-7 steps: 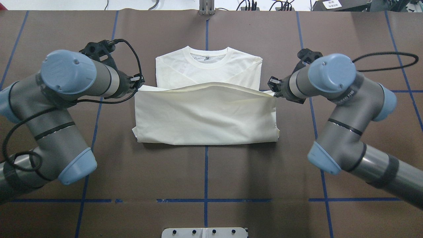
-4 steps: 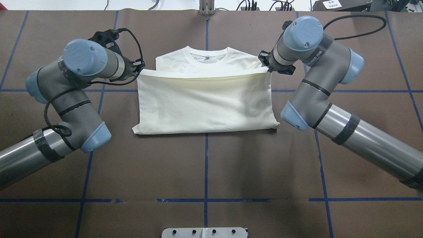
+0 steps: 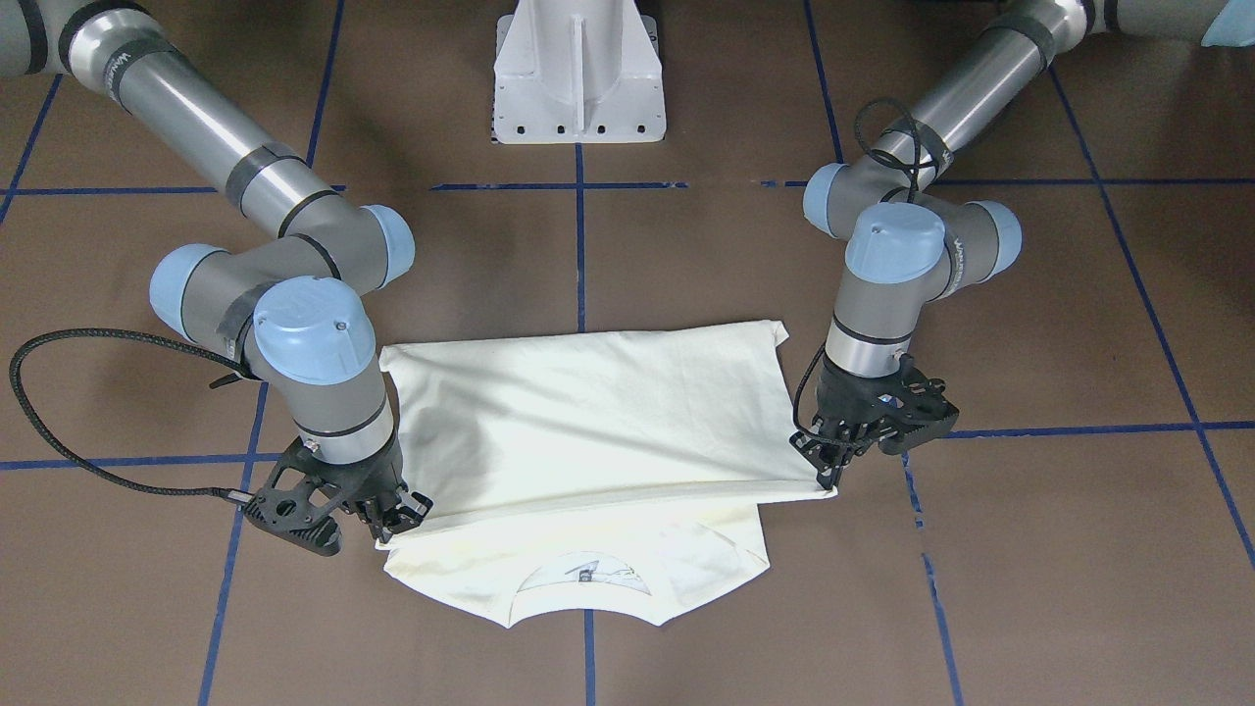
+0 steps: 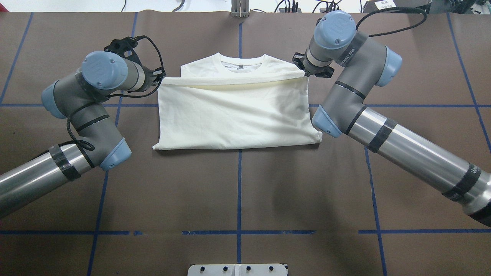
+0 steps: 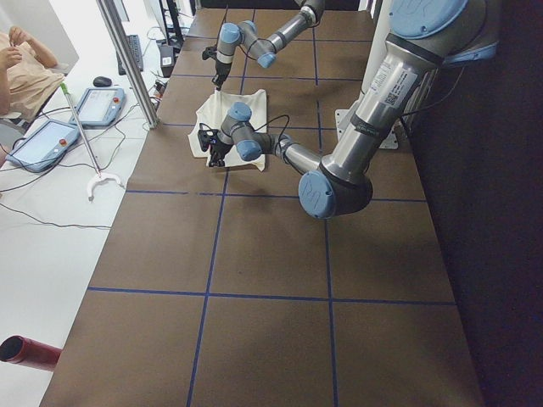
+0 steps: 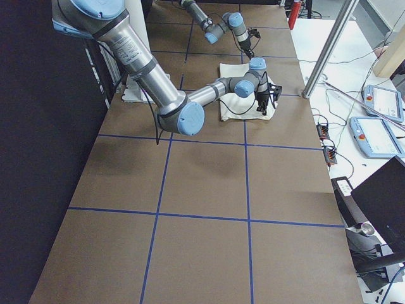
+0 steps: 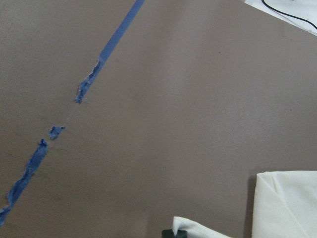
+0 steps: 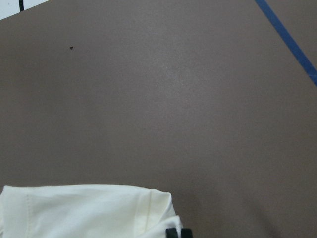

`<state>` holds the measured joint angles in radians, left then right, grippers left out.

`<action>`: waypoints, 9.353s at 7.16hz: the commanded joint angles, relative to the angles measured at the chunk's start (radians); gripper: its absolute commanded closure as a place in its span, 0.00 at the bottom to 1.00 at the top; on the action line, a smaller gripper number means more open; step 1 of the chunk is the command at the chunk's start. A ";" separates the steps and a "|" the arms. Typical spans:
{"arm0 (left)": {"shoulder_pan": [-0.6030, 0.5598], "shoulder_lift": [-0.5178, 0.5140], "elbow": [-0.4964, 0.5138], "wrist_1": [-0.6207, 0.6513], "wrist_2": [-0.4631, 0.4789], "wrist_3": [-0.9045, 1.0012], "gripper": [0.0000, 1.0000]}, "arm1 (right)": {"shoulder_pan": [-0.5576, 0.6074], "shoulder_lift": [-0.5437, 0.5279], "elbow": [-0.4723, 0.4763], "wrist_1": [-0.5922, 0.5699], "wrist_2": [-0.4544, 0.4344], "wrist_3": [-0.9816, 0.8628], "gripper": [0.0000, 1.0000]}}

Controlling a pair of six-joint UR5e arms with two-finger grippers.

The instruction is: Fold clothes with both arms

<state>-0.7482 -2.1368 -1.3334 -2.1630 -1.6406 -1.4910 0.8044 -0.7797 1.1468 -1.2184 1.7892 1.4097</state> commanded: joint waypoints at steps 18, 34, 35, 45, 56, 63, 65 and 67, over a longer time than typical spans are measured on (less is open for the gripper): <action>-0.033 0.015 -0.023 -0.089 -0.001 0.110 0.56 | -0.272 -0.425 0.551 0.004 -0.117 0.324 1.00; 0.284 0.147 -0.532 0.230 -0.222 -0.302 0.42 | -0.307 -0.785 1.085 -0.001 0.078 0.426 0.00; 0.299 0.126 -0.489 0.229 -0.222 -0.302 0.42 | -0.266 -0.764 1.084 0.003 0.069 0.428 0.00; 0.311 0.080 -0.345 0.224 -0.166 -0.302 0.59 | -0.246 -0.760 1.061 0.005 0.044 0.430 0.00; -0.068 -0.394 0.174 -0.025 -0.118 -0.007 0.44 | -0.287 -0.523 0.920 -0.007 0.006 0.430 0.00; -0.043 -0.146 -0.191 0.144 -0.160 -0.002 0.39 | -0.396 -0.176 0.581 -0.316 -0.071 0.040 0.01; -0.045 -0.130 -0.210 0.144 -0.160 -0.002 0.39 | -0.409 -0.115 0.519 -0.424 -0.070 -0.125 0.01; -0.045 -0.127 -0.208 0.150 -0.160 -0.002 0.39 | -0.418 -0.092 0.452 -0.440 -0.074 -0.198 0.01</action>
<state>-0.7931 -2.2670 -1.5409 -2.0166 -1.8009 -1.4926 0.3905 -0.8901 1.6404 -1.6419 1.7165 1.2582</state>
